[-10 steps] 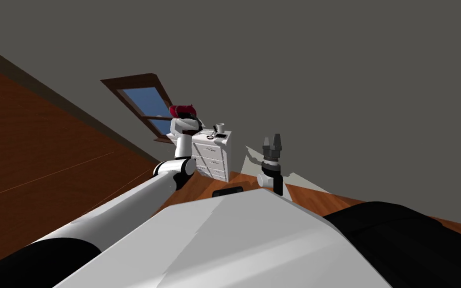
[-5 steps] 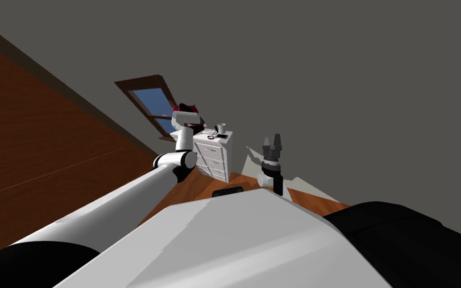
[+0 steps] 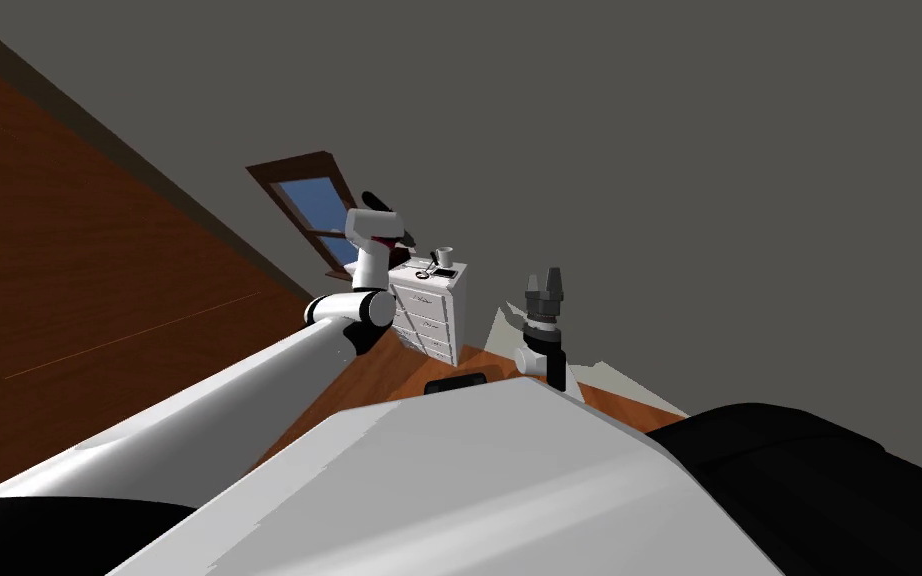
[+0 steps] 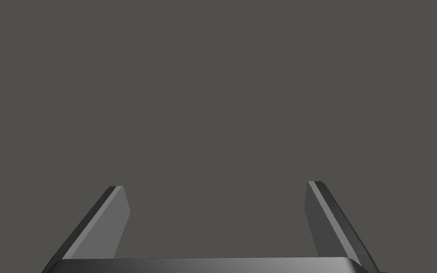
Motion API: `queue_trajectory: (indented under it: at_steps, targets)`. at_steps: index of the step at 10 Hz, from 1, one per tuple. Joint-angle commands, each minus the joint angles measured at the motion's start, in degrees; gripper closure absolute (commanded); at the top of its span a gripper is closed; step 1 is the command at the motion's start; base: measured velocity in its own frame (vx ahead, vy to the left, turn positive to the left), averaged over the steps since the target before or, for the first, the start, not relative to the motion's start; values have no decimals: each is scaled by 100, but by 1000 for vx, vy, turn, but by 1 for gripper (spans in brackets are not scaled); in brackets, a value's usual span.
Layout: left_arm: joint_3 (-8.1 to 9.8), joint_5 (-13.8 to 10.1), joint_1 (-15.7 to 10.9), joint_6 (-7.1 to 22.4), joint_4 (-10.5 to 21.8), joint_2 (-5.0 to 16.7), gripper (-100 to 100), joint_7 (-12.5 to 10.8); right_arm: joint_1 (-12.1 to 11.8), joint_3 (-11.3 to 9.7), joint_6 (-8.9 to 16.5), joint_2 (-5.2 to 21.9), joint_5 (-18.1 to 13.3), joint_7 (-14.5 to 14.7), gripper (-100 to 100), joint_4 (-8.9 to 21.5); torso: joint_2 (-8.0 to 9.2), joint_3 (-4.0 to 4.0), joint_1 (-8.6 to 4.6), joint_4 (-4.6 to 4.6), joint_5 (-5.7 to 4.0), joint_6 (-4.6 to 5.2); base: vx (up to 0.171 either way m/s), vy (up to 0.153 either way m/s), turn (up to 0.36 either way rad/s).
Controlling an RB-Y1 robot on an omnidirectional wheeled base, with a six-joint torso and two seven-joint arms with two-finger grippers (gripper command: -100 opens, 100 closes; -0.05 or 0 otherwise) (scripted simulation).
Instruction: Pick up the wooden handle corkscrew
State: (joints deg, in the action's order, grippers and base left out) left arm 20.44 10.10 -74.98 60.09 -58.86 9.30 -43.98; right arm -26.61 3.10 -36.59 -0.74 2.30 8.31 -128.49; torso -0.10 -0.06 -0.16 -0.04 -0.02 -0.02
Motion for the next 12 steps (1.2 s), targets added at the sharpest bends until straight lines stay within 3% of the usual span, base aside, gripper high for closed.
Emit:
queue_trajectory:
  at_steps: [1,2,3,4,5,7,8,9,12]
  targets:
    - [49,-21,-234,286,182,-2,-100,-119,0,0,0,0,0,0,0,0,0,0,0,0,0,0,22,-57,92]
    - [49,-21,-234,324,182,-2,-100,-119,1,0,0,0,0,0,0,0,0,-1,-4,-1,-2,4,8,-30,-15]
    - [138,-47,-501,557,458,-27,-100,-344,1,0,0,0,0,0,0,0,3,1,2,-1,0,4,18,-36,161]
    - [138,-47,-595,676,537,-27,-100,-344,0,0,0,0,0,0,0,0,1,0,2,0,1,0,27,-56,110]
    - [225,-77,-796,862,733,-53,-100,-561,1,0,0,0,0,0,0,0,-1,-1,-4,-1,-2,4,21,-81,162]
    - [225,-77,-932,1013,880,-53,-100,-561,1,-1,0,0,0,0,0,0,-1,-1,-13,-2,-4,5,15,-55,34]
    - [308,-111,-1201,1233,1180,-82,-100,-768,1,-1,0,0,0,0,0,0,2,0,-1,-1,-2,5,16,-46,147]
    - [308,-111,-1243,1334,1209,-82,-100,-768,0,0,0,0,0,0,0,0,1,0,-3,-1,-1,2,19,-52,113]
    - [460,-186,-1781,1803,1812,-148,-100,-1151,1,-1,0,0,0,0,0,0,-1,-2,-10,-2,-3,5,24,-68,127]
